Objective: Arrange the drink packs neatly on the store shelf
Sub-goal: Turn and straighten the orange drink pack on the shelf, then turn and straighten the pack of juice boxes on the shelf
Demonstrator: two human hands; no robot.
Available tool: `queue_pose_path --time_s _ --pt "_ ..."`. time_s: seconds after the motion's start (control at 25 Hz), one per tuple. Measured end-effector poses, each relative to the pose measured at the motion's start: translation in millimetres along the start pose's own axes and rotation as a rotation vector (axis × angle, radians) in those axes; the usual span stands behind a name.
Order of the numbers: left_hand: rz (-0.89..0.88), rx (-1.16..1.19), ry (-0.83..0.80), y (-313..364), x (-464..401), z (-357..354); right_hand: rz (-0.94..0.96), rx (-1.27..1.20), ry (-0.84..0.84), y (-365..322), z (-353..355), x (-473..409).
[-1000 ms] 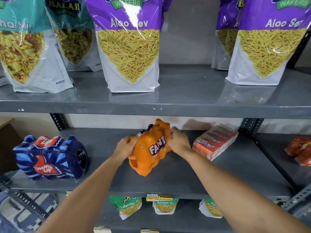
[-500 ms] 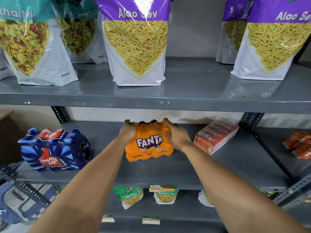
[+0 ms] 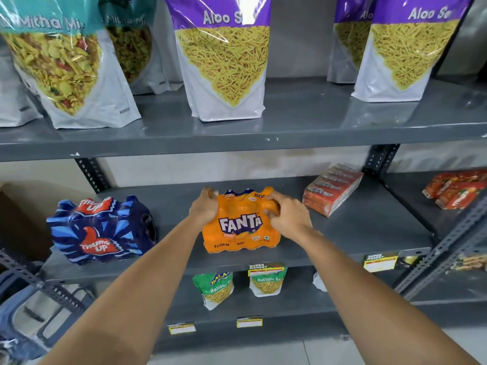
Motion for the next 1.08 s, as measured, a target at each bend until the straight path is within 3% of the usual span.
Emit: queue_pose_path --time_s 0.2,0.28,0.36,0.44,0.52,0.72,0.8,1.0,1.08 --pt "0.015 0.016 -0.055 -1.4 6.0 -1.1 -0.005 -0.001 -0.065 -2.8 -0.1 9.1" --pt "0.038 -0.052 -0.009 3.6 6.5 -0.9 -0.009 -0.152 -0.142 5.2 2.0 9.0" --pt "-0.032 -0.374 0.099 27.2 7.1 -3.5 -0.064 -0.448 -0.200 23.2 9.9 7.4" --pt "-0.200 -0.681 0.171 63.3 9.6 -25.4 -0.146 -0.581 -0.142 56.5 24.8 0.6" --pt "-0.252 -0.761 0.122 96.5 10.6 -63.8 -0.230 -0.526 -0.091 110.3 42.5 -16.3" --pt "-0.187 -0.950 0.033 156.3 -0.6 -153.1 -0.374 -0.199 -0.206 243.3 84.2 -59.7" --pt "-0.195 -0.831 -0.009 161.9 -16.1 -191.7 -0.417 -0.105 -0.272 281.9 92.6 -76.4" --pt "0.105 0.188 -0.130 148.6 -42.8 -265.1 -0.512 -0.106 -0.168 328.7 104.0 -104.0" --pt "0.188 0.438 -0.158 147.6 -48.0 -285.4 -0.535 -0.150 -0.167 342.9 98.3 -104.5"
Point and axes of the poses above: each hand's wrist, its own x-axis away from the middle knuckle, its own z-axis out of the back of the hand, y = z × x, the point moved 8 cm from there along -x, towards the middle knuckle, and after that the axes turned 3 degrees about -y, right-handed, at the moved point
